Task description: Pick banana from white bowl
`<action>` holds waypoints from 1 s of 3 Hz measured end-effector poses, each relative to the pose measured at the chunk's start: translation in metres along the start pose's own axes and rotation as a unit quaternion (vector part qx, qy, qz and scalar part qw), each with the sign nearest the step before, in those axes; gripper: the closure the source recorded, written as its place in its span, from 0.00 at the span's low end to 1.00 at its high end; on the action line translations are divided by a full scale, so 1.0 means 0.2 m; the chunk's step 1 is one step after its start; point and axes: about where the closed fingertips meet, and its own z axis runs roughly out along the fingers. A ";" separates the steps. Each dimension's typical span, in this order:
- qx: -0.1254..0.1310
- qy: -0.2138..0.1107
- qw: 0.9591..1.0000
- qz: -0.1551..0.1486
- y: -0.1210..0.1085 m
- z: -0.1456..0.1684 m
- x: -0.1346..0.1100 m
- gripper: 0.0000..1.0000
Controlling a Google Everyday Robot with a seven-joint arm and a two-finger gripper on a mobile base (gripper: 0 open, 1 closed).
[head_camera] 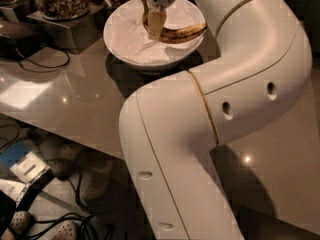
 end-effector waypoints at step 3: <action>-0.019 0.038 0.997 0.057 0.15 -0.24 0.03 1.00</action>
Offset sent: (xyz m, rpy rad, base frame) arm -0.0715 -0.0196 0.0484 -0.0422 0.1239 -0.1201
